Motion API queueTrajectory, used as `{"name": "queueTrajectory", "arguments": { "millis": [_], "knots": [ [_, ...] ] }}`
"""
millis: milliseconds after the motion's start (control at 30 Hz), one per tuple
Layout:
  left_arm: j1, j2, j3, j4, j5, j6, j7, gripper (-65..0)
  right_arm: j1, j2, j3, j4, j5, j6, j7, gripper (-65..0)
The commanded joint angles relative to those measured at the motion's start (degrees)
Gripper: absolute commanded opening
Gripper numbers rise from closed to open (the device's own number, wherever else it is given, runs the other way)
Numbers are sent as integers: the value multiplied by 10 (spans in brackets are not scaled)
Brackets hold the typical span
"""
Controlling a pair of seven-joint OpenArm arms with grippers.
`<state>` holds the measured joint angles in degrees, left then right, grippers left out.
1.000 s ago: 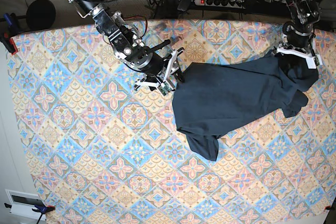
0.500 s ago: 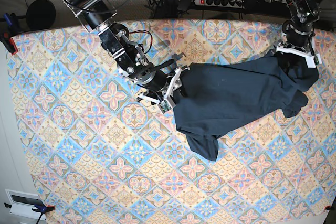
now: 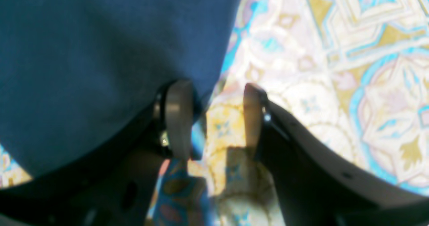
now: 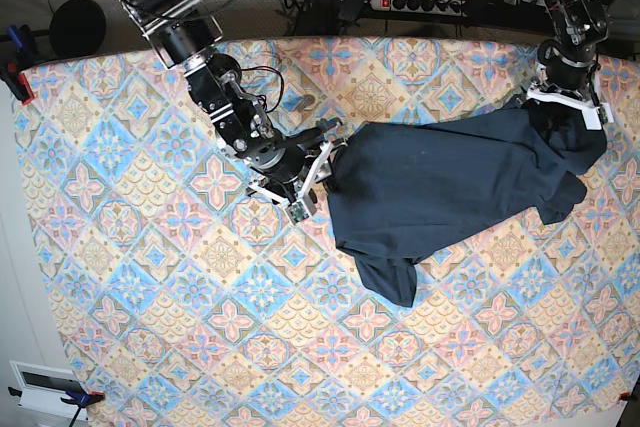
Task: Layout the t-shirt on the table in an organized manner, then fold the t-shirt properly
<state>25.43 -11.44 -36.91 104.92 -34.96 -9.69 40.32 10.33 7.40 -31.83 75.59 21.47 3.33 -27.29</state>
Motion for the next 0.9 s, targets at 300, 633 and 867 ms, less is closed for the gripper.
{"name": "queueTrajectory", "arguments": {
  "millis": [300,633,867],
  "knots": [
    [2,-7,-3,10,-5,-3,-12,-367,10,-14,-21,9,4,3,13,-412],
    [2,-9,-7,10,-2,-3,-12,-368,11,-14,-31,11,4,107,13,-634],
    [0,-39,-4,10,-2,-3,-13,-368,7,-11,25,97,4,112,14,-650]
  ]
}}
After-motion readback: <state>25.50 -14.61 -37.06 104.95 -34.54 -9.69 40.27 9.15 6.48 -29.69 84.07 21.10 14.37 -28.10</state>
